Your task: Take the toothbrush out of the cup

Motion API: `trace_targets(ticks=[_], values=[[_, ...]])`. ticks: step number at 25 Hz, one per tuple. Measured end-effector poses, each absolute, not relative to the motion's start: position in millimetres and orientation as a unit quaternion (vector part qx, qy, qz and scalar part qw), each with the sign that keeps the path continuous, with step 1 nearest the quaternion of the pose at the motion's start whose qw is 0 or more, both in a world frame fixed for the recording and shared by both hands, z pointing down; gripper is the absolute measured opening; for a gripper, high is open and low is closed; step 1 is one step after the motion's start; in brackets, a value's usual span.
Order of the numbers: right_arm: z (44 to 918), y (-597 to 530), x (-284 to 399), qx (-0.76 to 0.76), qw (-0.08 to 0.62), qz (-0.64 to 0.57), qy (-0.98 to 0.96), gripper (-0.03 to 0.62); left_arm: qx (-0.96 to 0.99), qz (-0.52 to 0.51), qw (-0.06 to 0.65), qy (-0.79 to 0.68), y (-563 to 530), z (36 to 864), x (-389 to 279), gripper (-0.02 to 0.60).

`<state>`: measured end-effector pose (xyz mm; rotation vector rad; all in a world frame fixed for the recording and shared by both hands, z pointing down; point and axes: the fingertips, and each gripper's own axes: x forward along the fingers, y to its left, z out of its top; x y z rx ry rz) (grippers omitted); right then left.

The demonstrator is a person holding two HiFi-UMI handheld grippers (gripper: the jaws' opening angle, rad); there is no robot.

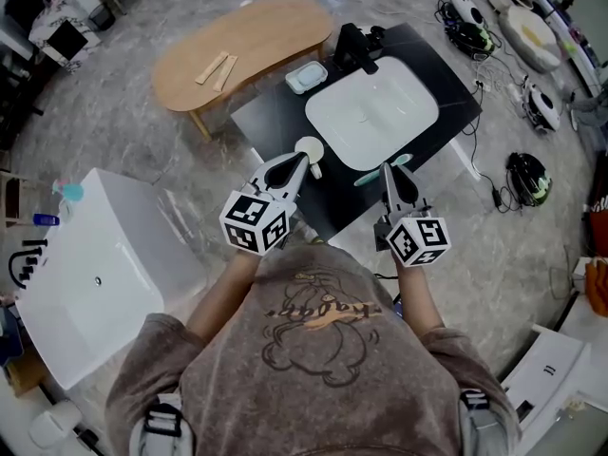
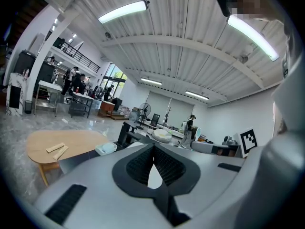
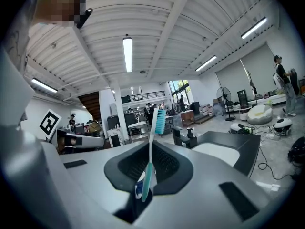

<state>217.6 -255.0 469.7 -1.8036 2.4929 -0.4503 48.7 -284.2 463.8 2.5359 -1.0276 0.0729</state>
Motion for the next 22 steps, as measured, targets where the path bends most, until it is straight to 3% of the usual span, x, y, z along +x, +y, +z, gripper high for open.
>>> trace_targets(ticks=[22], values=[[498.5, -262.1, 200.0, -0.572, -0.013, -0.155, 0.805, 0.018, 0.902, 0.028, 0.206, -0.378, -294.8, 469.7, 37.6, 0.021]])
